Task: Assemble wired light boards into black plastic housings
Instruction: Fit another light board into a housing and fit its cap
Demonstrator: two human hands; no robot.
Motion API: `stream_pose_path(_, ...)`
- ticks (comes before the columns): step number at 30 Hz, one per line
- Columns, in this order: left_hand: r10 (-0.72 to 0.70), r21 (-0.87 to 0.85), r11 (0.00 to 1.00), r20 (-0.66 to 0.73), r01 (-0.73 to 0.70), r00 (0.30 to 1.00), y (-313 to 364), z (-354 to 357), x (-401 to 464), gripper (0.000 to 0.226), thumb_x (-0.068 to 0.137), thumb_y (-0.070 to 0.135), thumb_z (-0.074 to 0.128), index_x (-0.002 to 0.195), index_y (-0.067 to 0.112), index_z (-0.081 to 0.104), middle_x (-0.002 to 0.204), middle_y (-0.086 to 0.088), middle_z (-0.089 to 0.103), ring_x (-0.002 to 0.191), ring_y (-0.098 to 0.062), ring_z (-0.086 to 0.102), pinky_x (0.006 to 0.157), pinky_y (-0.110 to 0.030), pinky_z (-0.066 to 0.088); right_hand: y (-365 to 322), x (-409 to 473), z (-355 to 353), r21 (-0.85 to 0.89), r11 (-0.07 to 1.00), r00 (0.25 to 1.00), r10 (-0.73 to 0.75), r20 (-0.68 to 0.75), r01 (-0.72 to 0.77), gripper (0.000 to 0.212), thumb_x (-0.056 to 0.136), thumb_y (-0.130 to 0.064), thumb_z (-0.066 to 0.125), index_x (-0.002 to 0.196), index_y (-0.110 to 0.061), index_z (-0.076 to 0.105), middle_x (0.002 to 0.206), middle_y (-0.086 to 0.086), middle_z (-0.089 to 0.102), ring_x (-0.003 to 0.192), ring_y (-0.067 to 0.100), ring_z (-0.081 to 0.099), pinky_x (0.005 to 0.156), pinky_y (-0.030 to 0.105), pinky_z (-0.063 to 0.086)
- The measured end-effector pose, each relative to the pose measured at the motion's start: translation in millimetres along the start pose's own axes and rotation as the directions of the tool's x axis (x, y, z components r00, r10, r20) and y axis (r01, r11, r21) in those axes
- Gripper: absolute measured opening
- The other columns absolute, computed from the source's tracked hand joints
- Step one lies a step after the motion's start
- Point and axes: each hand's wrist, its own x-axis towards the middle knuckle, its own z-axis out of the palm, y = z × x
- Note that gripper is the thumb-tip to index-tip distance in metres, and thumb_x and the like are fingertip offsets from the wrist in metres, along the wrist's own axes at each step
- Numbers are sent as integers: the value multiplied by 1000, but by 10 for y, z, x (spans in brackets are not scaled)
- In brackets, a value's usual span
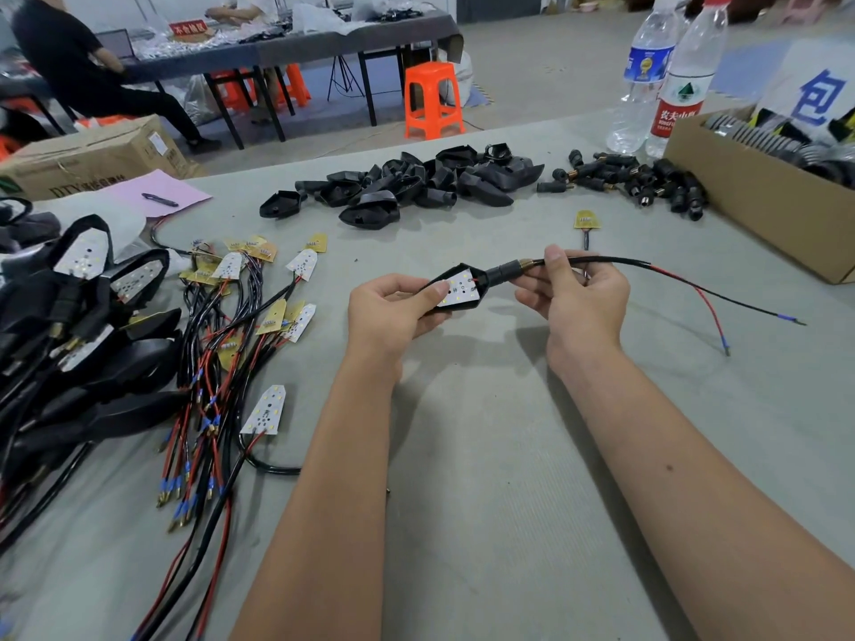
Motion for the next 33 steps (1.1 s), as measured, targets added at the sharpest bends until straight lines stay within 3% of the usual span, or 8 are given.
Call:
stream_pose_path(7, 17, -30, 999, 7, -17, 1000, 23, -68, 5, 15, 80, 3, 85, 80, 5, 70, 79, -11, 77, 65, -24, 73, 63, -21, 58, -84, 15, -48, -119, 991, 985, 77, 155, -58, 8, 100, -7, 65, 94, -10, 62, 85, 6, 79, 78, 30, 79, 52, 25, 56)
stream_pose_path(15, 14, -31, 999, 24, -13, 1000, 39, -96, 0, 13, 81, 4, 84, 80, 6, 71, 77, -9, 76, 64, -23, 72, 60, -18, 56, -69, 41, -75, -127, 988, 983, 104, 151, -85, 6, 97, -4, 69, 96, 2, 66, 82, 13, 78, 77, 30, 78, 58, 24, 58)
stream_pose_path(20, 15, -72, 997, -23, -17, 1000, 111, -150, -8, 11, 82, 4, 83, 85, 4, 73, 74, -5, 76, 62, -19, 71, 59, -15, 54, -31, -19, -22, -336, 942, 984, 60, 168, 0, 35, 102, -27, 65, 85, 3, 68, 76, 16, 75, 66, 30, 76, 54, 30, 59)
stream_pose_path(23, 11, -87, 996, -58, -16, 998, 154, -231, 12, 9, 85, 9, 82, 84, 8, 73, 73, -2, 75, 60, -13, 70, 59, -14, 53, -9, -87, -31, -600, 750, 959, -192, 207, 280, 53, 105, -40, 55, 71, 0, 64, 62, 7, 69, 52, 22, 68, 51, 33, 53)
stream_pose_path(25, -3, -98, 995, -72, -4, 997, 172, -284, 24, 11, 86, 14, 82, 83, 10, 73, 72, 0, 75, 59, -11, 68, 59, -14, 54, -38, -99, -36, -708, 481, 842, -433, 320, 517, 48, 104, -40, 54, 70, -6, 58, 60, -2, 62, 58, 21, 58, 59, 34, 43)
stream_pose_path(27, -20, -95, 995, -83, 12, 996, 172, -312, 33, 14, 86, 19, 82, 83, 10, 72, 77, -2, 76, 61, -14, 70, 59, -16, 56, -81, -99, -15, -701, 246, 694, -544, 472, 670, 33, 102, -37, 58, 79, -13, 61, 75, -5, 61, 76, 20, 55, 69, 30, 36)
stream_pose_path(29, -31, -95, 995, -79, 23, 996, 166, -322, 35, 14, 86, 18, 81, 83, 9, 71, 81, -5, 77, 63, -18, 73, 58, -19, 57, -77, -113, 25, -664, 95, 617, -487, 618, 741, 25, 99, -40, 62, 100, -16, 70, 98, -2, 65, 99, 24, 52, 84, 32, 38)
stream_pose_path(33, 23, -62, 998, -106, -29, 994, 143, -319, 59, 15, 90, 18, 79, 82, 8, 70, 80, -8, 77, 65, -17, 73, 59, -20, 57, 12, -158, 43, -659, 0, 642, -229, 732, 752, 33, 98, -49, 61, 121, -27, 70, 108, -9, 71, 108, 21, 48, 89, 40, 34)
